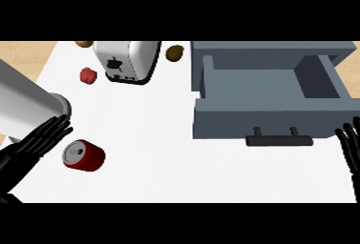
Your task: Pick up the can, place it into the drawer and close the drawer
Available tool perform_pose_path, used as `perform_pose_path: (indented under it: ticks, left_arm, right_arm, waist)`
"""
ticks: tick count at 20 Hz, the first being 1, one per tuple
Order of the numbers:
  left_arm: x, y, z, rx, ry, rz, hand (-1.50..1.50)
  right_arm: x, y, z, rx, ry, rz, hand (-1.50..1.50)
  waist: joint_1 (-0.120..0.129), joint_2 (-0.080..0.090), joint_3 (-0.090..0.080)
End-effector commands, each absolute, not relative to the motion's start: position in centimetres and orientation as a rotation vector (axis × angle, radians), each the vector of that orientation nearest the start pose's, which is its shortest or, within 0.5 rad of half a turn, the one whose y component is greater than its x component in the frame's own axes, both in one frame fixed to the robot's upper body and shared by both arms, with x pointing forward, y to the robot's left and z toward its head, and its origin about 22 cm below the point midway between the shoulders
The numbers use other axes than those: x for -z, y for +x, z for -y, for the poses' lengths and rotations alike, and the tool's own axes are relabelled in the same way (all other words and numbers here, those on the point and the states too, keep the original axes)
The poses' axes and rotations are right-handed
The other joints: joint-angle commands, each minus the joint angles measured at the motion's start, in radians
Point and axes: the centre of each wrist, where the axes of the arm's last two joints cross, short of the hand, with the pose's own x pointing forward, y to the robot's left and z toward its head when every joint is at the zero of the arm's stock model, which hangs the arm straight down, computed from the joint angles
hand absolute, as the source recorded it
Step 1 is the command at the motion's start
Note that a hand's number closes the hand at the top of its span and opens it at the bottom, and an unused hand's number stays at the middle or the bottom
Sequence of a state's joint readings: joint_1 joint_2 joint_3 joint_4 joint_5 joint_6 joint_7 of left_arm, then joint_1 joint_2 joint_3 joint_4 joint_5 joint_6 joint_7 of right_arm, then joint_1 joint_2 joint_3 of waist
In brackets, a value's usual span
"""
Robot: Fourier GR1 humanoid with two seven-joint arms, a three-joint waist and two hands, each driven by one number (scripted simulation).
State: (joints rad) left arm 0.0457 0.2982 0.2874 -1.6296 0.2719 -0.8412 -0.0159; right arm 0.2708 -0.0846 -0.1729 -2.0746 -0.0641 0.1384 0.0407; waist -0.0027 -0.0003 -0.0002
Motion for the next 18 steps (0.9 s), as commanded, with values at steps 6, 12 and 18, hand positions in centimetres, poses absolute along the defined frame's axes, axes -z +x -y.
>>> perform_pose_path:
  ticks: [6,12,18]
  left_arm:
    - [-2.0,23.3,-39.6,0.468,-0.357,1.608,-1.50]
    - [1.0,24.5,-39.9,0.466,-0.322,1.573,-1.50]
    - [3.7,23.5,-40.4,0.501,-0.319,1.570,-1.50]
  right_arm:
    - [-6.4,16.9,30.0,-0.028,-0.162,1.765,-1.50]
    - [-6.9,15.8,29.0,-0.014,-0.170,1.773,-1.50]
    - [-6.9,17.9,30.4,-0.015,-0.172,1.800,-1.50]
  waist:
    - [0.000,0.000,0.000]
    - [-0.004,0.001,0.000]
    - [-0.002,0.001,0.000]
